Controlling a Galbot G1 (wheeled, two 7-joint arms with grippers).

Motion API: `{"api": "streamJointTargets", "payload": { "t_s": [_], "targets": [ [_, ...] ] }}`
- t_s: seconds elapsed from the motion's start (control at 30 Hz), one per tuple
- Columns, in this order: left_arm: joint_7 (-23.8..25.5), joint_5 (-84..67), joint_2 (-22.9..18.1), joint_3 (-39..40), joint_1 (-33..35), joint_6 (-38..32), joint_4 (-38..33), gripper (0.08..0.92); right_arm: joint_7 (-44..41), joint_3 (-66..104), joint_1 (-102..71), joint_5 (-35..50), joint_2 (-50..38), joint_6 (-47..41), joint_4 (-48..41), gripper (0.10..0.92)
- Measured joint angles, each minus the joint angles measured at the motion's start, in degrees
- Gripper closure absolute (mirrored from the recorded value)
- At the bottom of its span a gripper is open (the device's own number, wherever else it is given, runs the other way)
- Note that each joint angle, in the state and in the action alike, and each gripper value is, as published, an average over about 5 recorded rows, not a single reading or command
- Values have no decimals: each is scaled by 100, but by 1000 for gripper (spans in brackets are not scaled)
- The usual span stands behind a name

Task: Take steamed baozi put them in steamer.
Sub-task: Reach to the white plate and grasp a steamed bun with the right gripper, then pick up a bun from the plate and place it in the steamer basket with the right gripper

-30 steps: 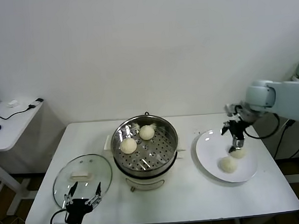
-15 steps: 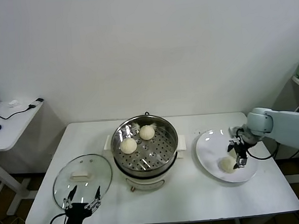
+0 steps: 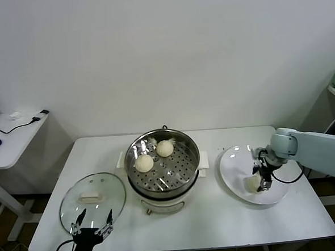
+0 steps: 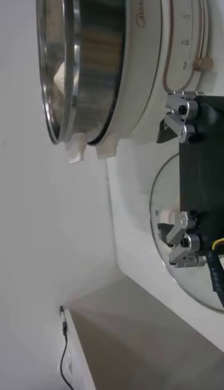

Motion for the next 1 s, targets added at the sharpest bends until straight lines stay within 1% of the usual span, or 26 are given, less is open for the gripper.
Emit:
{"api": "streamJointTargets", "payload": {
  "t_s": [0.07,0.27,0.47,0.77,1.0],
  "targets": [
    [0,1,0,1,8,1,-3,177,-22,-1,12,-2,-19,-4,23,360],
    [-1,18,-6,34,19,12,-37,177,-134,-99,232,-2,-45,41,158,364],
    [-2,31,-6,61,22,38,-91,177,-421,-516,1049,123,128,246,323,364],
    [-4,25,12,82,29,51,-180,177,-1025,-984,2837,495,897,905,620,364],
    [-2,26,13,127,6,68,-226,177,-1204,-733,3559,466,1659,1604,1149,364]
  ]
}}
